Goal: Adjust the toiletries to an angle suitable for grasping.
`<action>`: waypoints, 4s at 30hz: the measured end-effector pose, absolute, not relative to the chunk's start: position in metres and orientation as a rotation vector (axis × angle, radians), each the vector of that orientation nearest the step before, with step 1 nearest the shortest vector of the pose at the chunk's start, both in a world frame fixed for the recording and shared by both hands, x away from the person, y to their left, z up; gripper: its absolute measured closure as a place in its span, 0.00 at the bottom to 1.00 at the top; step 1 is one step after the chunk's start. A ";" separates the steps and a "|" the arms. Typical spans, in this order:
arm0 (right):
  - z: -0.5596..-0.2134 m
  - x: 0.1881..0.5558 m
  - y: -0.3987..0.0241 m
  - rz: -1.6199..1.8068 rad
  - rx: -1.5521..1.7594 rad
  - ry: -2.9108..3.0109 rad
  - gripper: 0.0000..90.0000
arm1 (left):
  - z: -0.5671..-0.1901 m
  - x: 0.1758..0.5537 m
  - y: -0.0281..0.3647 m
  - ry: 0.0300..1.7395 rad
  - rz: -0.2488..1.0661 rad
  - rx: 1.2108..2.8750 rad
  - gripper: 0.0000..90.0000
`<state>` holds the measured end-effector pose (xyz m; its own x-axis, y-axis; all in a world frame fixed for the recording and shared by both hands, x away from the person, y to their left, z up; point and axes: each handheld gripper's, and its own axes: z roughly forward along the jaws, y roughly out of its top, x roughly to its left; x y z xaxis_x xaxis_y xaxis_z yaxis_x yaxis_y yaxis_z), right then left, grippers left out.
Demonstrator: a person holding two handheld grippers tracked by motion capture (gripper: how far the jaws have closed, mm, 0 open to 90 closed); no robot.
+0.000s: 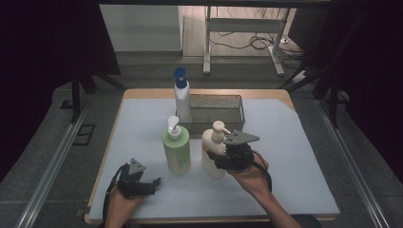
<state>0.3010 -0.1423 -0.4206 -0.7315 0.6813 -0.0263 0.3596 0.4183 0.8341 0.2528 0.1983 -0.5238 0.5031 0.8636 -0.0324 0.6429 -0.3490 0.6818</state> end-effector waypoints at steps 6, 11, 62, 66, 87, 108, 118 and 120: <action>-0.419 0.299 -0.141 1.227 0.895 2.322 0.41 | -0.524 0.253 0.198 1.229 0.444 2.106 0.14; -0.416 0.301 -0.145 1.245 0.923 2.325 0.41 | -0.524 0.253 0.198 1.229 0.444 2.106 0.14; -0.337 0.361 -0.132 1.221 1.033 2.261 0.41 | -0.524 0.253 0.198 1.229 0.444 2.107 0.14; -0.333 0.368 -0.128 1.220 1.029 2.251 0.41 | -0.524 0.253 0.198 1.229 0.444 2.107 0.14; -0.328 0.402 -0.116 1.223 1.072 2.207 0.41 | -0.524 0.253 0.199 1.228 0.443 2.107 0.14; -0.333 0.436 -0.103 1.205 1.127 2.169 0.41 | -0.524 0.253 0.199 1.228 0.444 2.105 0.14; -0.336 0.449 -0.096 1.205 1.147 2.153 0.41 | -0.524 0.253 0.199 1.228 0.444 2.104 0.14; -0.336 0.452 -0.095 1.203 1.146 2.154 0.41 | -0.524 0.253 0.199 1.228 0.444 2.104 0.14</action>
<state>0.4515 -0.0953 -0.3362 -0.5733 0.8187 0.0327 0.4572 0.2865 0.8419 0.2528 0.1987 -0.5239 0.5033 0.8634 -0.0341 0.6424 -0.3475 0.6831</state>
